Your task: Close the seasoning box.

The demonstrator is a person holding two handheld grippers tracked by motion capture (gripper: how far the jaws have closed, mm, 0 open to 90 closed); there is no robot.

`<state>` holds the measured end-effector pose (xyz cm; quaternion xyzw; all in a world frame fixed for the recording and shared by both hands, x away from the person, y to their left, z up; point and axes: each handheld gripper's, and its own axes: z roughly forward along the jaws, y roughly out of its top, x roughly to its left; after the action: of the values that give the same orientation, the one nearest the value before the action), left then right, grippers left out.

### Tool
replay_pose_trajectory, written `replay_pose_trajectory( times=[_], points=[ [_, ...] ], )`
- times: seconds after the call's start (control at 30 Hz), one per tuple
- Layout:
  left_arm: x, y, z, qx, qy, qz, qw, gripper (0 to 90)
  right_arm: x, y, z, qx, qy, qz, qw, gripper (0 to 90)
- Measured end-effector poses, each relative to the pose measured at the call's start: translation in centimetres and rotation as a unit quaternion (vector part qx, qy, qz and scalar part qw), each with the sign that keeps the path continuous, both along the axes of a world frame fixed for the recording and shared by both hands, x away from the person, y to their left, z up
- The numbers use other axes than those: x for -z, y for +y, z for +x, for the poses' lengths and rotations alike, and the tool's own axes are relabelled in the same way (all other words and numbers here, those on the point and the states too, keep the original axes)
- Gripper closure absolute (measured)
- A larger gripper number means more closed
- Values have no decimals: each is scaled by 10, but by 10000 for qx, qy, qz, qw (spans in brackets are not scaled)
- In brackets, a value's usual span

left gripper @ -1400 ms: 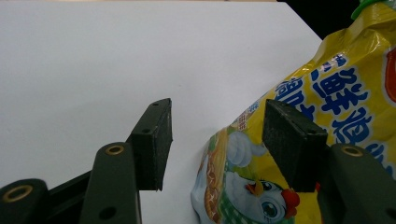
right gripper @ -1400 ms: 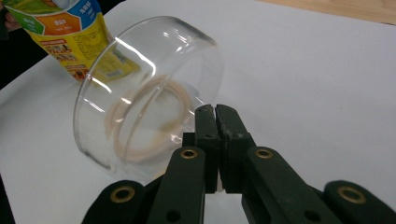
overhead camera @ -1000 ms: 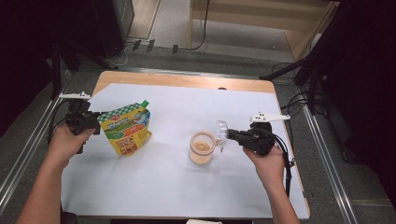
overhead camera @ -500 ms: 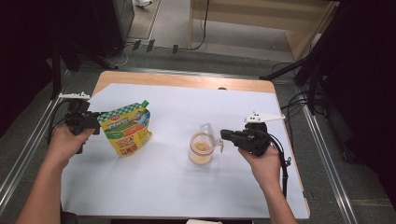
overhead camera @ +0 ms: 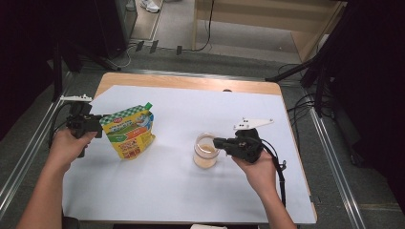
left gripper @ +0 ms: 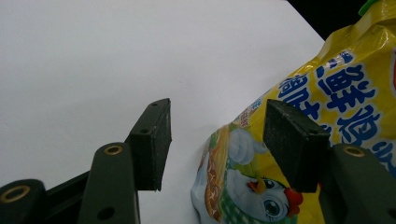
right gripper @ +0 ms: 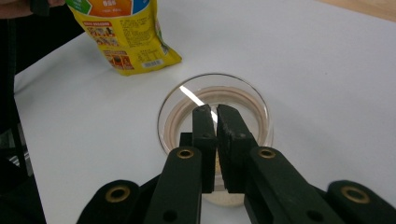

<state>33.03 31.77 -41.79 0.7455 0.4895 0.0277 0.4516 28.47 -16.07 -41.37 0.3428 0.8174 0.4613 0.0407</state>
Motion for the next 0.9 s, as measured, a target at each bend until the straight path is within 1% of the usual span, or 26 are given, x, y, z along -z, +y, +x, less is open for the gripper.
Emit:
replay_pose_trajectory(
  times=[0.03, 0.1, 0.23, 0.3, 0.4, 0.5, 0.7, 0.77, 0.9],
  points=[
    [0, 0, 0, -9, 4, -4, 10000, 427, 0, 1, 0, -9, -3, -14, 10000, 859],
    [0, 0, 0, -20, -2, -8, 10000, 425, -1, 1, 0, -23, -47, -4, 10000, 808],
    [0, 0, 0, -44, -9, -4, 10000, 419, -5, -3, -1, 16, -227, 6, 9997, 690],
    [0, 0, 0, -48, 17, 0, 10000, 410, -7, -7, -1, 83, -272, 41, 9996, 641],
    [0, -1, 0, -53, 14, 40, 10000, 407, -8, -15, 1, 196, -323, 98, 9992, 593],
    [0, -1, 0, -64, 24, 41, 10000, 404, -9, -21, 3, 297, -331, 126, 9989, 566],
    [1, -2, 0, -52, 24, 80, 10000, 402, -7, -27, 5, 384, -321, 178, 9986, 539],
    [1, -2, 0, -54, 22, 84, 9999, 402, -5, -29, 6, 436, -352, 154, 9983, 519],
    [0, -2, 0, -64, -1, 96, 9999, 400, -3, -35, 8, 509, -387, 95, 9979, 508]
  ],
)
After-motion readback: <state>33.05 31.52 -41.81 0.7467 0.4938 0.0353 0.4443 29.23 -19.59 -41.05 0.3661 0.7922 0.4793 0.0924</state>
